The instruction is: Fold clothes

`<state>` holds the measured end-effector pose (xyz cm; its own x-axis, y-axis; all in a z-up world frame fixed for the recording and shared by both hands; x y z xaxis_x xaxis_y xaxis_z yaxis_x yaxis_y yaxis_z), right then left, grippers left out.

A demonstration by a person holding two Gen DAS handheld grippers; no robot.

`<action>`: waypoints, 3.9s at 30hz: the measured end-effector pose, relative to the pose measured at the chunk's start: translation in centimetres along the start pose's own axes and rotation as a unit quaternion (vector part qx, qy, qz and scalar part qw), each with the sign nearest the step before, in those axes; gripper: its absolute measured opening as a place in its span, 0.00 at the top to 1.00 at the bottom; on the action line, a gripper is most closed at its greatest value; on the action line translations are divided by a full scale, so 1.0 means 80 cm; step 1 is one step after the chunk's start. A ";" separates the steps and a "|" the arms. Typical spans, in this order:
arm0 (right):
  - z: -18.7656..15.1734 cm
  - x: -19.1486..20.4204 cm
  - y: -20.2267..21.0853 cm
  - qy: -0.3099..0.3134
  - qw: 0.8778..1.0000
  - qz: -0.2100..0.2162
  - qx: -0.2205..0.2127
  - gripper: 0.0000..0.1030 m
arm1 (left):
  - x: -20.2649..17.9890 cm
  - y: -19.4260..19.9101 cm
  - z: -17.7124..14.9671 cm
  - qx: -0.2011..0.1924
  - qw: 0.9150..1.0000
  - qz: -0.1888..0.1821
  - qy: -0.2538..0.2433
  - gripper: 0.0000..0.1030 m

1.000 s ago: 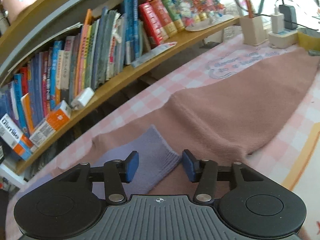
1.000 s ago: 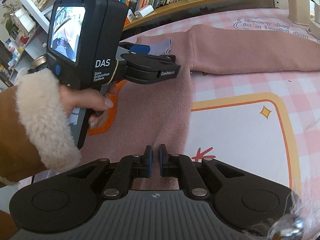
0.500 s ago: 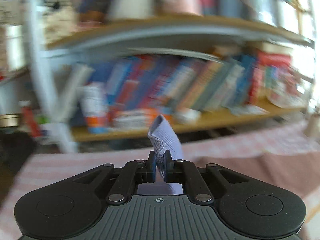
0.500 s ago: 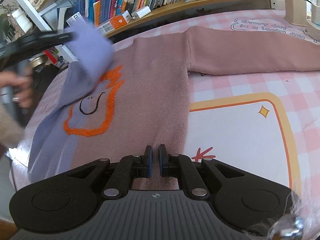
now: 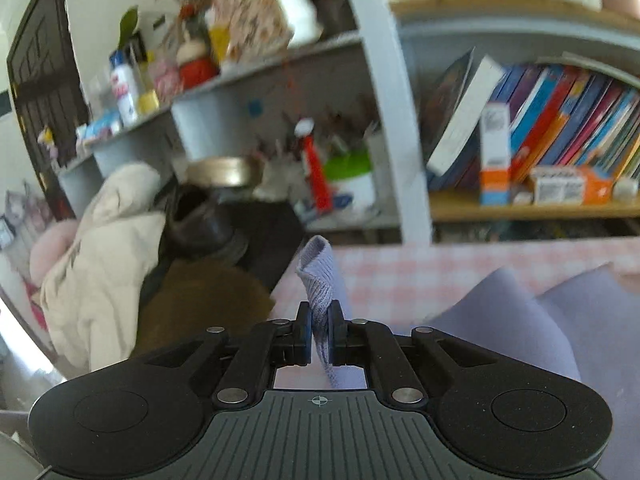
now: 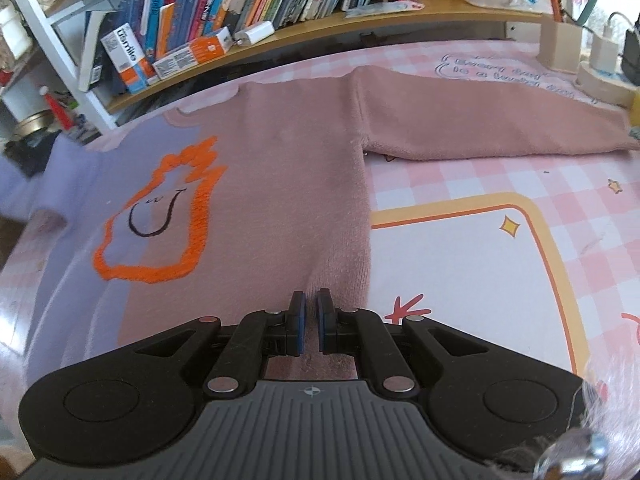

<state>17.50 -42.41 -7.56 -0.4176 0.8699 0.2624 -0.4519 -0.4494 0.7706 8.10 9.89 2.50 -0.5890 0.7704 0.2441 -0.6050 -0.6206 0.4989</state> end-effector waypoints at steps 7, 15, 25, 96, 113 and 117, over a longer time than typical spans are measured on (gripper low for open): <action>-0.002 0.011 -0.002 -0.003 0.999 -0.035 -0.007 0.96 | 0.045 -0.014 -0.027 0.023 1.000 0.006 0.020 0.93; -0.001 0.022 -0.005 -0.002 0.998 -0.061 -0.005 0.95 | 0.082 -0.018 -0.056 0.056 0.998 0.001 0.033 0.86; -0.011 0.035 0.016 -0.036 0.995 -0.093 -0.024 0.66 | 0.059 0.083 -0.092 0.055 0.991 -0.093 0.084 0.67; -0.108 0.110 0.148 -0.028 0.961 -0.241 -0.134 0.04 | -0.144 0.248 -0.170 0.049 0.960 -0.276 -0.021 0.21; -0.187 0.132 0.165 0.018 0.984 -0.155 -0.088 0.00 | -0.137 0.324 -0.239 0.088 0.970 -0.225 -0.014 0.13; -0.196 0.134 0.171 0.017 0.985 -0.151 -0.085 0.00 | -0.131 0.329 -0.245 0.092 0.971 -0.222 -0.011 0.12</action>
<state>-5.55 -42.38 -3.35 -0.2686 0.9631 0.0132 -0.6840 -0.2004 0.7014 -12.16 -17.42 -3.22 -0.2799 0.9600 -0.0126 -0.6897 -0.1919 0.6982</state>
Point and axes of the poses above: each gripper's, at about its wrist camera, not at the fingertips, and y roughly against the way its jaws point, x to its left, z to its top, the point moved 3 cm from there along -y, roughly the way its jaws point
